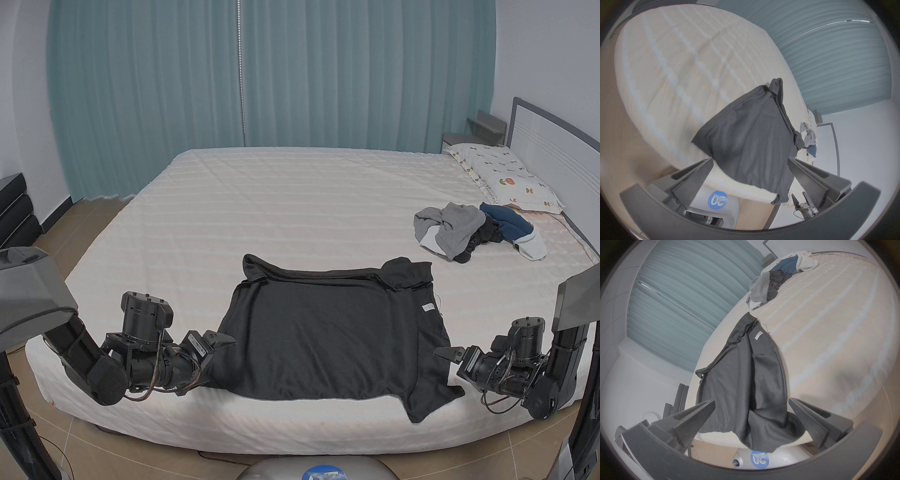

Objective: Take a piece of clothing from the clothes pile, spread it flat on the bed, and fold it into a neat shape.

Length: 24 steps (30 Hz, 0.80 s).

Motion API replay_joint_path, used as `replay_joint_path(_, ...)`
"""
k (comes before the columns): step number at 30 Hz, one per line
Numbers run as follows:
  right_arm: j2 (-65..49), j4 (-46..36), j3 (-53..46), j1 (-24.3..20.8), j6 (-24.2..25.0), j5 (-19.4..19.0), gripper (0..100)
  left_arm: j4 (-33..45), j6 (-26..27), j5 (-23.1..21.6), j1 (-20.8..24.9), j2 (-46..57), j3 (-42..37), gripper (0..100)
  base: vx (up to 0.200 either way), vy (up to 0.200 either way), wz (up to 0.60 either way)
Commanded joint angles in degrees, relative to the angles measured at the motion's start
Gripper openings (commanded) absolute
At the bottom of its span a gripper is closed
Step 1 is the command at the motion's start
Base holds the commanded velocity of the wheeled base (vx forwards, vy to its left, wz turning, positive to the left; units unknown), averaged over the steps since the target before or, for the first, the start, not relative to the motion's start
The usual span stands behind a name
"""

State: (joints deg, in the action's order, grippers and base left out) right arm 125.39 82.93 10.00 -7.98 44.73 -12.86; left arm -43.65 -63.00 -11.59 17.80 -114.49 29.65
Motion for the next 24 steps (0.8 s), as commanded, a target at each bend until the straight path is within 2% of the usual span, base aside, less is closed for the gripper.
replay_joint_path(1, -0.15, 0.04, -0.33, -0.45, 0.01, 0.12, 100, -0.12, -0.19, -0.10, 0.40, -0.29, -0.64, 100, 0.000, 0.000, 0.00)
replay_joint_path(5, -0.06, 0.04, -0.50, -1.24, 0.01, 0.56, 100, -0.12, -0.28, -0.10, 0.75, -0.73, -0.56, 100, 0.000, 0.000, 0.00)
replay_joint_path(19, -0.24, 0.04, -0.50, -2.30, 0.01, 1.44, 100, -0.12, -0.37, 0.17, 1.54, -1.17, -0.47, 100, 0.000, -0.200, 0.00)
replay_joint_path(22, 0.12, -0.05, -0.24, -4.23, -0.17, 5.74, 100, -0.12, 0.07, 0.69, 1.54, -0.91, -0.47, 100, 0.000, -0.200, 0.00)
replay_joint_path(24, 0.20, 0.04, -0.24, -5.37, -0.08, 7.24, 100, -0.03, 0.16, 0.78, 1.45, -0.73, -0.56, 100, 0.000, -0.100, 0.00)
